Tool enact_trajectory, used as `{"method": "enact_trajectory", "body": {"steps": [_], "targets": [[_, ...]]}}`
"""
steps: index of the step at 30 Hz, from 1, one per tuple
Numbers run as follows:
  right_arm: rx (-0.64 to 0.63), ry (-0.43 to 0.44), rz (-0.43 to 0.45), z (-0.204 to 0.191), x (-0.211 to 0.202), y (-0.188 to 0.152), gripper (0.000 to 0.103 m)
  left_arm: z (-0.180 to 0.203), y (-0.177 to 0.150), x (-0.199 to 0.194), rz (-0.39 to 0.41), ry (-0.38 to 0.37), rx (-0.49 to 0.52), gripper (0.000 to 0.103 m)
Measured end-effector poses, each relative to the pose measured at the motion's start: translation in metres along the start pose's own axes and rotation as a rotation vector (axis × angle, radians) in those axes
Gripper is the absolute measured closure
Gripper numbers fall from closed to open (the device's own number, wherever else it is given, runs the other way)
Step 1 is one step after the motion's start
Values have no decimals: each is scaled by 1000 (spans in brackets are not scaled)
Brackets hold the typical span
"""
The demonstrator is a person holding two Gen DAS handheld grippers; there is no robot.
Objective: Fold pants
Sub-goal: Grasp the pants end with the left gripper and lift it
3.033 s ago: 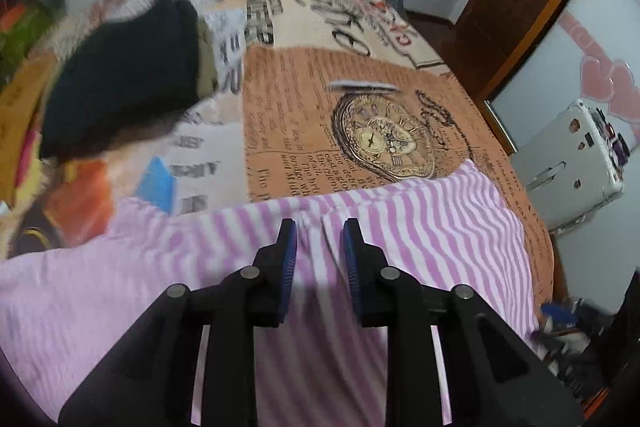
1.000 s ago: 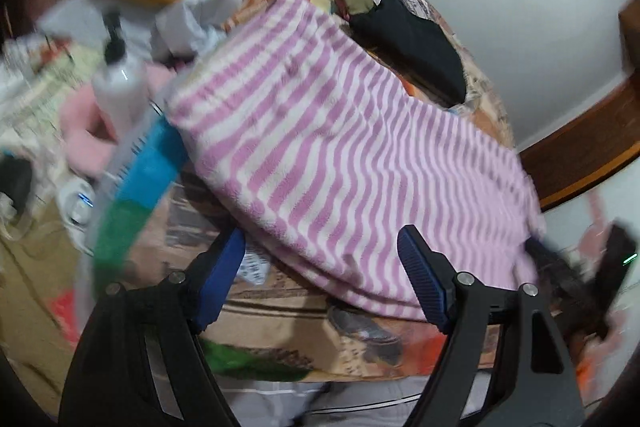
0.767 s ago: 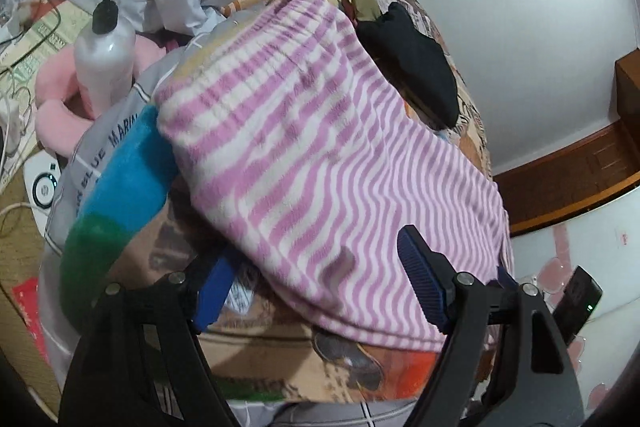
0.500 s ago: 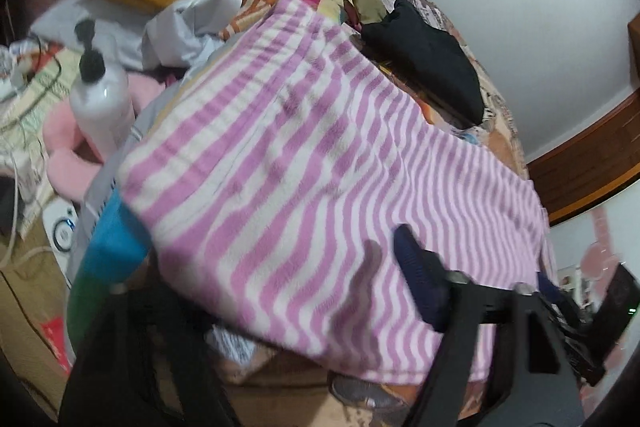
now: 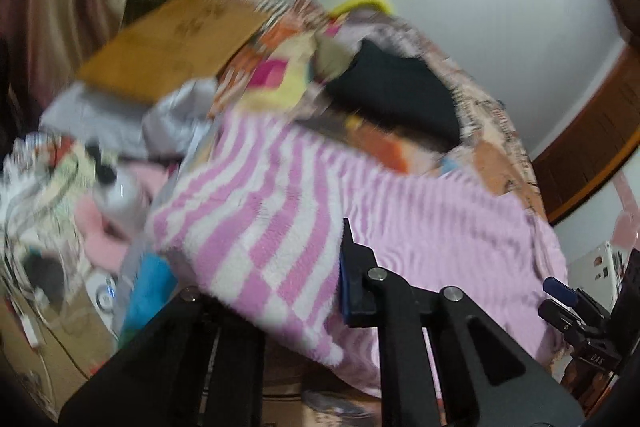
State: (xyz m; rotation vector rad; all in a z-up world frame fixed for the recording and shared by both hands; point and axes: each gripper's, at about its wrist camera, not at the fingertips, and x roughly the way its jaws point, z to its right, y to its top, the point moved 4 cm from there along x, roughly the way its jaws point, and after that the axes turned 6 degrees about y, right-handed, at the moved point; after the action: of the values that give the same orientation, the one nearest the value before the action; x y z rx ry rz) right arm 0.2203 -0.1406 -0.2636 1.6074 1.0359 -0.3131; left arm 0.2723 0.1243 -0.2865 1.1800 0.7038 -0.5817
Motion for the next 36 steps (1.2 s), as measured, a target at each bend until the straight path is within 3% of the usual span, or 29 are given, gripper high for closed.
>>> {"method": "enact_trajectory", "body": {"steps": [5, 10, 17, 23, 36], "targets": [[-1, -52, 105, 12, -48, 6, 35, 49, 28, -37, 95, -61, 96, 91], [58, -176, 168, 53, -95, -9, 35, 105, 46, -64, 169, -117, 180, 91], [191, -340, 135, 127, -124, -56, 35, 185, 59, -87, 231, -172, 269, 91], [255, -322, 31, 158, -97, -95, 35, 258, 57, -89, 232, -220, 348, 91], [288, -226, 92, 167, -99, -104, 32, 398, 15, -86, 189, -362, 530, 91]]}}
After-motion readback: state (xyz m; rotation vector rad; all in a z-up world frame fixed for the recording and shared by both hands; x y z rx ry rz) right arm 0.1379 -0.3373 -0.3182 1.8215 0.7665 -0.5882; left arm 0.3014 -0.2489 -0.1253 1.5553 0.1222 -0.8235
